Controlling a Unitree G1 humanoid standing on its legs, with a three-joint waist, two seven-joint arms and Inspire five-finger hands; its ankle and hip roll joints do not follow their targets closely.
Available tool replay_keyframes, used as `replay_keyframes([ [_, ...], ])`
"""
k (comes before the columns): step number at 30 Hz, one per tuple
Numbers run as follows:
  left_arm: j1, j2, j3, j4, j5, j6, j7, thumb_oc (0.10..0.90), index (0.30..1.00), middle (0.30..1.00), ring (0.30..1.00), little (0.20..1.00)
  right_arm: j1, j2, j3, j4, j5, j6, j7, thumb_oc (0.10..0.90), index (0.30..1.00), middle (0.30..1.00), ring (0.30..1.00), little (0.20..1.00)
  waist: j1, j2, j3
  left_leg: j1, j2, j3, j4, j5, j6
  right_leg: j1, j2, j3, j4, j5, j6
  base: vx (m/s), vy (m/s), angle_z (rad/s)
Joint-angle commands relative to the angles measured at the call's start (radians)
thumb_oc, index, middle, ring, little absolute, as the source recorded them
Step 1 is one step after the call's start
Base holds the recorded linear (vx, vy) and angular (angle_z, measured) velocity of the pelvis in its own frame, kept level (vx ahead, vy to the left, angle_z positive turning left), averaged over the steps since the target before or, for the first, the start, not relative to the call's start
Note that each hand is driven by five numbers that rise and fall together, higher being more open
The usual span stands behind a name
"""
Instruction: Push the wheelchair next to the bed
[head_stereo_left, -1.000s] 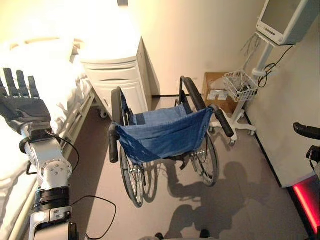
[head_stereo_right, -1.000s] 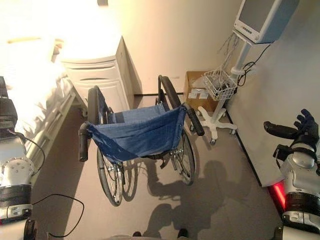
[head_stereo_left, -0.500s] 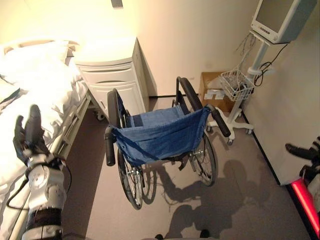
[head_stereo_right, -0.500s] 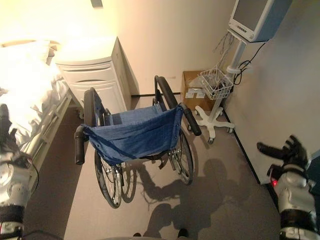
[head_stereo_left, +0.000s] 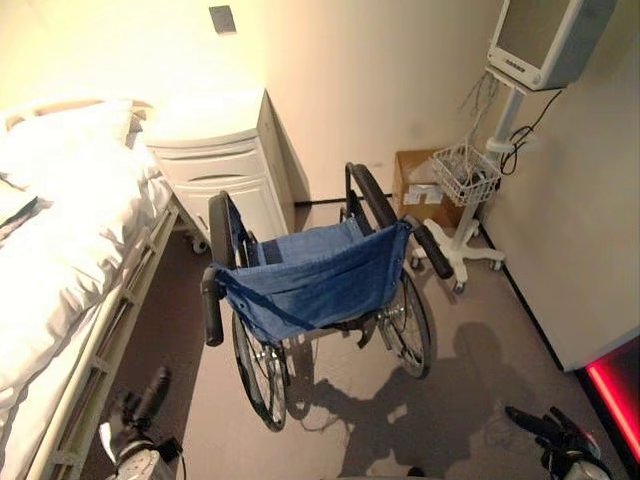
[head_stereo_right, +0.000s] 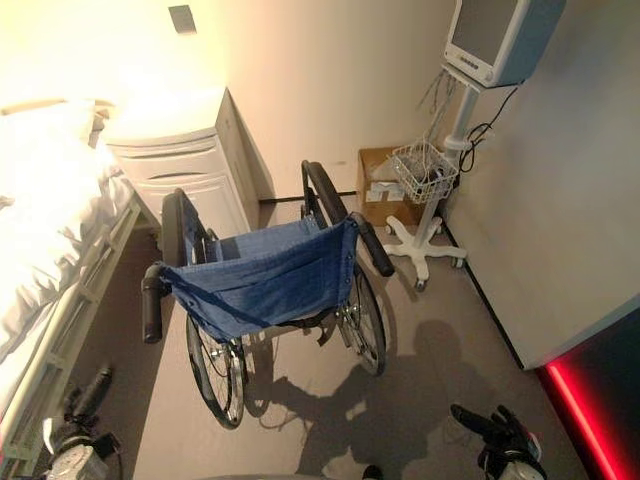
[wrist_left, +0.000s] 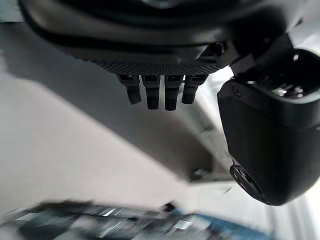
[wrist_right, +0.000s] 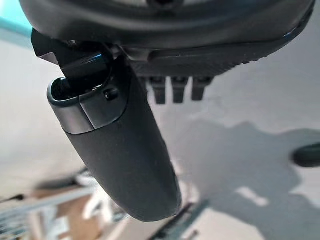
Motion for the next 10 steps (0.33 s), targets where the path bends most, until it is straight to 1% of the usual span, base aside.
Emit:
replay_keyframes([
  [1, -0.024, 0.042, -0.019, 0.030, 0.033, -0.036, -0.141, 0.800, 0.900, 0.900, 0.900, 0.900, -0.076, 0.016, 0.145, 0.044, -0.121, -0.081, 0.051, 0.800, 0.900, 0.900, 0.900, 0.900, -0.002, -0.048, -0.064, -0.008, -0.058, 0.015, 0.008, -0.047, -0.003, 0.066, 0.037, -0.085, 0.016, -0.039, 0.002, -0.01, -0.005, -0.14],
  [2, -0.025, 0.028, -0.048, 0.059, 0.056, -0.020, -0.184, 0.800, 0.900, 0.900, 0.900, 0.900, -0.077, 0.026, 0.164, 0.071, -0.147, -0.077, 0.058, 0.800, 0.900, 0.900, 0.900, 0.900, -0.002, -0.048, -0.063, -0.009, -0.058, 0.017, 0.008, -0.047, -0.002, 0.065, 0.037, -0.087, 0.017, -0.040, 0.001, -0.01, -0.008, -0.27],
  [4, -0.027, 0.014, -0.083, 0.096, 0.084, 0.015, -0.231, 0.800, 0.900, 0.900, 0.900, 0.900, -0.081, 0.035, 0.181, 0.113, -0.147, -0.068, 0.052, 0.800, 0.900, 0.900, 0.900, 0.900, -0.001, -0.046, -0.061, -0.010, -0.058, 0.017, 0.008, -0.047, -0.001, 0.064, 0.037, -0.087, 0.020, -0.040, 0.001, -0.01, -0.006, -0.52],
  [5, -0.029, 0.004, -0.102, 0.123, 0.091, 0.032, -0.260, 0.800, 0.900, 0.900, 0.900, 0.900, -0.083, 0.041, 0.189, 0.140, -0.173, -0.073, 0.062, 0.800, 0.900, 0.900, 0.900, 0.900, -0.001, -0.045, -0.059, -0.010, -0.059, 0.018, 0.008, -0.048, 0.001, 0.063, 0.037, -0.088, 0.021, -0.040, 0.001, -0.01, -0.004, -0.38],
  [6, -0.029, -0.008, -0.115, 0.149, 0.089, 0.045, -0.262, 0.800, 0.900, 0.900, 0.900, 0.900, -0.086, 0.048, 0.198, 0.169, -0.200, -0.088, 0.063, 0.800, 0.900, 0.900, 0.900, 0.900, -0.001, -0.044, -0.058, -0.009, -0.059, 0.019, 0.008, -0.048, 0.002, 0.063, 0.037, -0.089, 0.023, -0.041, 0.001, -0.01, -0.010, -0.17],
  [7, -0.030, -0.031, -0.145, 0.189, 0.129, 0.061, -0.303, 0.800, 0.900, 0.900, 0.900, 0.900, -0.091, 0.064, 0.226, 0.201, -0.239, -0.074, 0.068, 0.800, 0.900, 0.900, 0.900, 0.900, 0.000, -0.044, -0.056, -0.010, -0.060, 0.018, 0.008, -0.048, 0.004, 0.062, 0.036, -0.090, 0.026, -0.041, 0.002, -0.01, -0.014, -0.17],
  [8, -0.031, -0.040, -0.168, 0.204, 0.169, 0.057, -0.321, 0.800, 0.900, 0.900, 0.900, 0.900, -0.093, 0.070, 0.239, 0.213, -0.257, -0.074, 0.069, 0.800, 0.900, 0.900, 0.900, 0.900, 0.001, -0.045, -0.056, -0.011, -0.060, 0.018, 0.008, -0.047, 0.005, 0.061, 0.036, -0.091, 0.026, -0.040, 0.001, -0.01, -0.016, -0.25],
  [10, -0.029, -0.053, -0.203, 0.220, 0.166, 0.037, -0.317, 0.800, 0.900, 0.900, 0.900, 0.900, -0.091, 0.077, 0.255, 0.230, -0.280, -0.078, 0.078, 0.800, 0.900, 0.900, 0.900, 0.900, 0.002, -0.045, -0.055, -0.012, -0.061, 0.018, 0.008, -0.047, 0.007, 0.060, 0.036, -0.093, 0.028, -0.039, 0.002, -0.01, -0.012, -0.37],
])
